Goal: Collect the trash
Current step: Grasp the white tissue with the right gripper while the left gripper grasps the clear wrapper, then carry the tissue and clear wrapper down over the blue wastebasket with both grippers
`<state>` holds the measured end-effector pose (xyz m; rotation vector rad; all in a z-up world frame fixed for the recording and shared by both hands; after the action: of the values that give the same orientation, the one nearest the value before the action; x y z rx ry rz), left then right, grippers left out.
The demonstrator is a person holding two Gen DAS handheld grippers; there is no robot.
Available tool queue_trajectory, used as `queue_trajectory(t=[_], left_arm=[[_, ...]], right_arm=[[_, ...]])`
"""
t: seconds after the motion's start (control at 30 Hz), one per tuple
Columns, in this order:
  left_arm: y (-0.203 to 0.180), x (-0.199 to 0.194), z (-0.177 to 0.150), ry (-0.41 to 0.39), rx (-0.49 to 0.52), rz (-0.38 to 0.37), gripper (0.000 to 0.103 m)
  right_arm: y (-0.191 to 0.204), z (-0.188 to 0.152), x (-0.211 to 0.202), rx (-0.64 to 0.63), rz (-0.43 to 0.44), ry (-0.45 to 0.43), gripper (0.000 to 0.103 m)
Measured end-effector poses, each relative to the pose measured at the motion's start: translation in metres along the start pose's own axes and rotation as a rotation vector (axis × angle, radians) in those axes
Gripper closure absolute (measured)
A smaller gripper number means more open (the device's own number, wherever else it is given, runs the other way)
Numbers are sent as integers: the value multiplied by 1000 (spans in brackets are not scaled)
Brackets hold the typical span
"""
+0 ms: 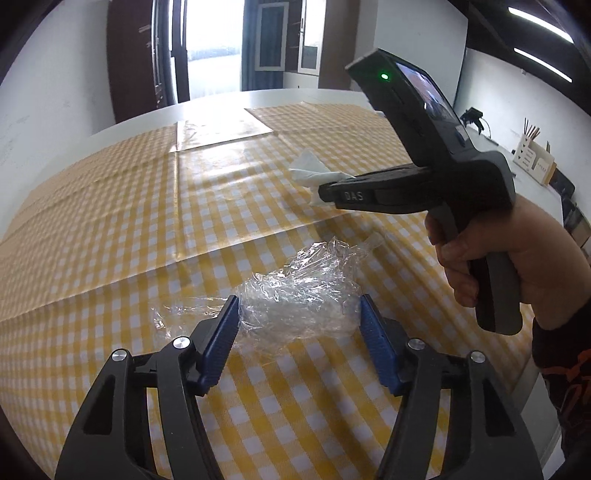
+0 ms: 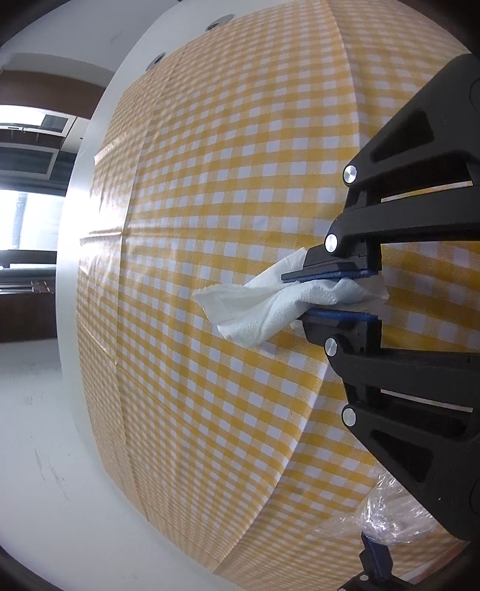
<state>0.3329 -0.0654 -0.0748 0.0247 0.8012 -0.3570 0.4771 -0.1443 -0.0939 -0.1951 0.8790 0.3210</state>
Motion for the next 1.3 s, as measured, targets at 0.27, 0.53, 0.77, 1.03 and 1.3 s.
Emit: queue_trajectory(t=[0.27,0.53,0.77,1.03,1.3], left_arm=[[-7,-61,-20,-92,-60,-8,39],[-20,-110,-52,-140,-75,6,39],[-24,-163,-95,-207,-145,-13,39],[-35,-189,-151,-197,-161,-39,39],[-36,-190,-203,-159,-192,-51,39]], right_arm=[[12,-25,-75,-16,0,-108,93],[39,-65,-146,-13,21,-220,94],[64,-114,-188,-27,74,-266,94],[102,-174,-218,-63,154,-291,94],[127,-240,-231,-88,212,-256,94]])
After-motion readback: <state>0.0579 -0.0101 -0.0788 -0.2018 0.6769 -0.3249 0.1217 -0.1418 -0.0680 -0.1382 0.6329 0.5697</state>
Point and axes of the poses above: each gripper's, at about its wrist camera, not at the fingertips, and x roughly the way its jaws point, y to its left, z to its top, the point moved 8 cm from there along x, roughly the way its jaws point, and after that the axes turned 4 degrees about -z, right-handed, at the moved point
